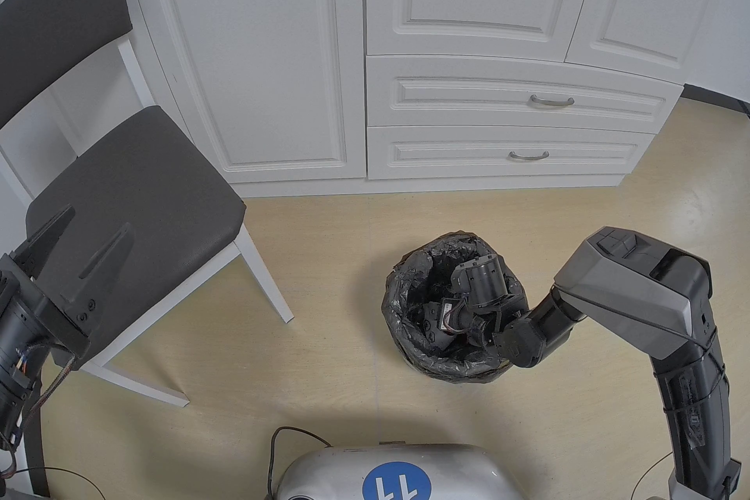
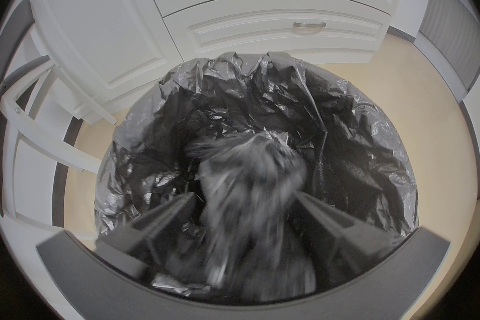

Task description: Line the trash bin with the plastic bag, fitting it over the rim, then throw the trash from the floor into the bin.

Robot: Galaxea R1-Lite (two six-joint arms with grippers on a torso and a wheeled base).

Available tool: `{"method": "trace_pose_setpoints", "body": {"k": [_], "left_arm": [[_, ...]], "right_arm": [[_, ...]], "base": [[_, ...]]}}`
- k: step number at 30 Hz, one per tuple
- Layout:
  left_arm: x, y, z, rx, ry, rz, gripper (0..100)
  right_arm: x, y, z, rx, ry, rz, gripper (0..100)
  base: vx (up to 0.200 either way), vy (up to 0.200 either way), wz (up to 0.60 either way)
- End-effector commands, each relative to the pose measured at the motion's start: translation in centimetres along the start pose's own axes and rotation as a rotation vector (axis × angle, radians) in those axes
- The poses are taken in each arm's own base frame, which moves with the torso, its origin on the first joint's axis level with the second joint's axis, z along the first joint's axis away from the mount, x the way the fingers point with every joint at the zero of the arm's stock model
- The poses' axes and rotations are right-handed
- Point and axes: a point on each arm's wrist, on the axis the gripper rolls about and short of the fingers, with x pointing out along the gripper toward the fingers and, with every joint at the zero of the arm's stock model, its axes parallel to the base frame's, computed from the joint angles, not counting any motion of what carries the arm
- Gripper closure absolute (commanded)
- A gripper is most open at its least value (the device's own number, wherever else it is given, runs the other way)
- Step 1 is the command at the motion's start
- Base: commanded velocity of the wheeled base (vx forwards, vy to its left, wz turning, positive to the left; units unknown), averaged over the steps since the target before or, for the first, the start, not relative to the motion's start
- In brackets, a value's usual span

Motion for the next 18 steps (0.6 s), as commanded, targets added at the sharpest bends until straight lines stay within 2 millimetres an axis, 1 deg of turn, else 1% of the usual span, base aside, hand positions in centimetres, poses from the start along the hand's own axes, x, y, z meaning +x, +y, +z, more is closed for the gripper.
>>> {"method": "trace_pose_setpoints", "body": {"k": [1,5,6,8,9,10,11,14,15,17,18], "left_arm": [[0.0,0.0,0.0,0.0,0.0,0.0,0],[0.0,0.0,0.0,0.0,0.0,0.0,0],[0.0,0.0,0.0,0.0,0.002,0.0,0],[0.0,0.0,-0.1,0.0,0.005,0.0,0],[0.0,0.0,-0.2,0.0,0.008,-0.002,0],[0.0,0.0,-0.2,0.0,0.011,-0.003,0],[0.0,-0.1,-0.5,0.002,0.022,-0.006,0],[-0.1,-0.1,-0.9,0.003,0.039,-0.013,0],[-0.1,-0.1,-1.0,0.005,0.045,-0.012,0],[-0.4,-0.2,-1.3,0.004,0.05,-0.019,0],[-0.5,-0.2,-1.4,0.004,0.056,-0.017,0]], "right_arm": [[-0.4,0.1,0.8,0.009,-0.015,0.009,0],[-0.6,0.1,1.2,0.015,-0.03,0.014,0],[-1.2,0.0,2.1,0.028,-0.058,0.024,0],[-1.9,0.0,2.8,0.034,-0.073,0.031,0],[-2.8,0.1,3.6,0.039,-0.087,0.039,0],[-2.9,0.1,3.6,0.039,-0.087,0.039,0],[-4.3,0.0,4.8,0.044,-0.105,0.055,0],[-7.3,-0.3,6.3,0.042,-0.126,0.087,0],[-8.3,-0.6,6.5,0.037,-0.124,0.093,0],[-10.2,-1.6,6.0,0.01,-0.104,0.095,0],[-10.9,-1.9,5.8,0.003,-0.107,0.096,0]], "base": [[0.0,0.0,0.0],[0.0,0.0,0.0],[0.0,0.0,0.0],[0.0,0.0,0.0],[0.0,0.0,0.0],[0.0,0.0,0.0],[0.0,0.0,0.0],[0.0,0.0,0.0],[0.0,0.0,0.0],[0.0,0.0,0.0],[0.0,0.0,0.0]]}}
